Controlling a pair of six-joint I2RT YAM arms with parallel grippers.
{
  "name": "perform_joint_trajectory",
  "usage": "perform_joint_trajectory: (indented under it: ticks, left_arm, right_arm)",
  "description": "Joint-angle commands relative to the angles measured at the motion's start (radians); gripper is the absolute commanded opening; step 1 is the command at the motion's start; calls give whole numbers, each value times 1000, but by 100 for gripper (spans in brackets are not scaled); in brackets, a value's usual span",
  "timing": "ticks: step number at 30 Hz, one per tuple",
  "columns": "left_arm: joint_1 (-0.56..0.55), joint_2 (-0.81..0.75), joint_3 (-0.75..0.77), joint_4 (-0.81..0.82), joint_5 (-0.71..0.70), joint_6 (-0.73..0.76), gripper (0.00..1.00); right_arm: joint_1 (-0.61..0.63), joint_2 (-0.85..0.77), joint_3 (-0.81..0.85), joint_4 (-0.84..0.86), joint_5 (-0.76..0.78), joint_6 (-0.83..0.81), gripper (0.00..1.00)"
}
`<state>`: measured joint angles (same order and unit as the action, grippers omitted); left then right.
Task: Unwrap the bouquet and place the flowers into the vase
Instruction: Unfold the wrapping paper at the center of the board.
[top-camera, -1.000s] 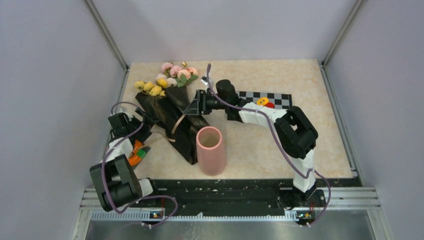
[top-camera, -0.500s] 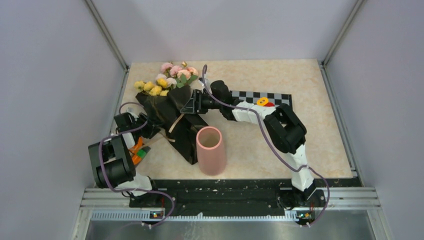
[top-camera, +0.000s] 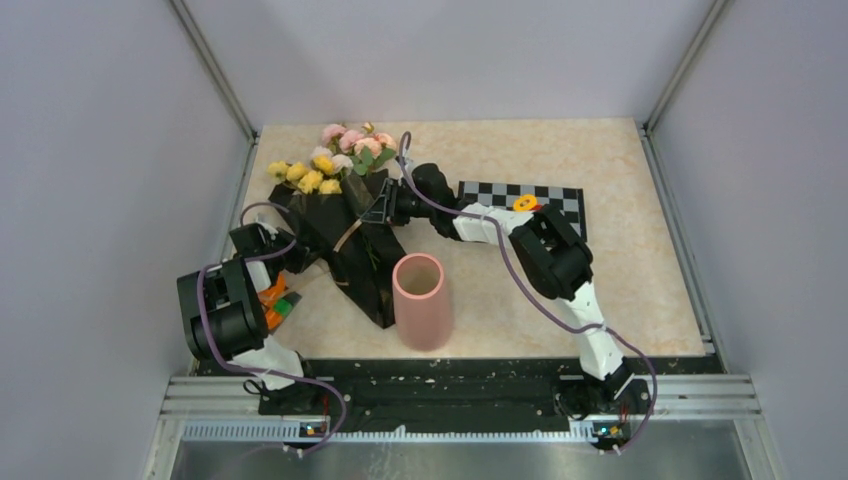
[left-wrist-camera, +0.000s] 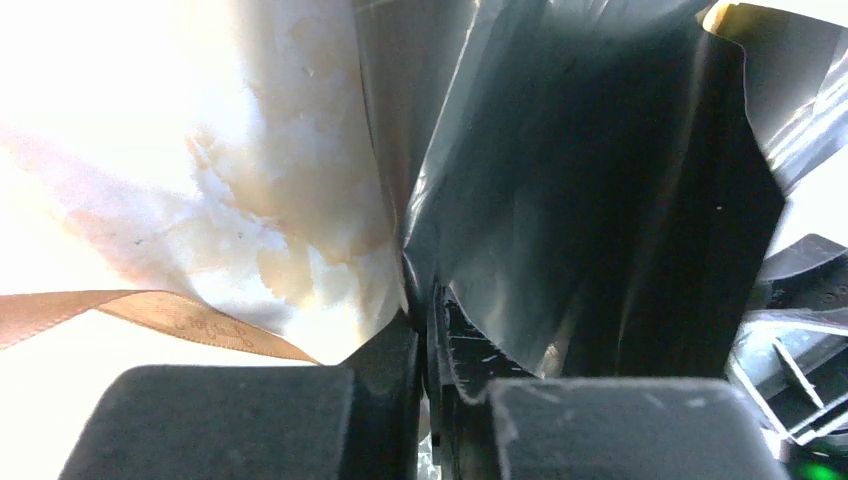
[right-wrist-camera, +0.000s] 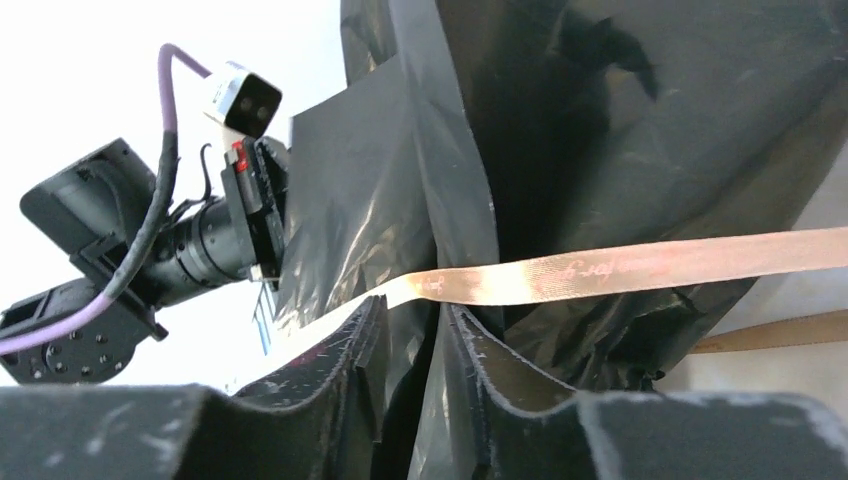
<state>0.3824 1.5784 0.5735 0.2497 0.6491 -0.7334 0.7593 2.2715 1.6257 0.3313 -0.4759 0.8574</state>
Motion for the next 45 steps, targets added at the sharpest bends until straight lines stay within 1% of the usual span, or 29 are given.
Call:
perform_joint_trajectory:
  ticks: [1, 3, 6, 14, 19, 28, 35, 37, 39, 40, 41, 42, 43, 45]
  left_arm:
    - [-4, 15, 34, 71, 17, 3, 4]
    - [-4, 18, 35, 75, 15, 2, 0]
    - [-4, 17, 36, 86, 4, -6, 0]
    - [-2, 26, 77, 87, -47, -8, 0]
    - [-2, 50, 100, 93, -58, -9, 0]
    - [-2, 79, 107, 118, -70, -11, 0]
    - [-2, 38, 103, 103, -89, -15, 0]
    - [-1, 15, 107, 66, -109, -10, 11]
    - [-2, -10, 116, 25, -127, 6, 19]
    - [-2, -24, 124, -4, -137, 19, 27]
    - [-1, -41, 137, -48, -146, 36, 32]
    - [0, -57, 155, -104, -159, 64, 38]
    - [1, -80, 168, -159, -185, 83, 47]
    - [2, -136, 186, -237, -239, 108, 65]
  right_arm:
    - [15, 9, 50, 42, 99, 3, 23]
    - [15, 1, 41, 46, 146, -6, 14]
    - [14, -19, 17, 66, 223, -19, 0]
    - [-11, -142, -107, 200, 432, -71, 0]
    - [-49, -211, -159, 224, 520, -124, 0]
    - [-155, -295, -290, 236, 565, -150, 0]
    - [-224, -330, -358, 189, 555, -178, 0]
    - [-245, -332, -367, 160, 528, -192, 0]
    - [-269, -335, -381, 156, 468, -197, 0]
    - [-283, -338, -384, 155, 411, -199, 0]
    - [-299, -341, -379, 143, 370, -205, 0]
    - [-309, -345, -370, 114, 329, -219, 8]
    - [-319, -352, -357, 87, 293, -237, 17]
    - [-332, -373, -335, 14, 258, -288, 39]
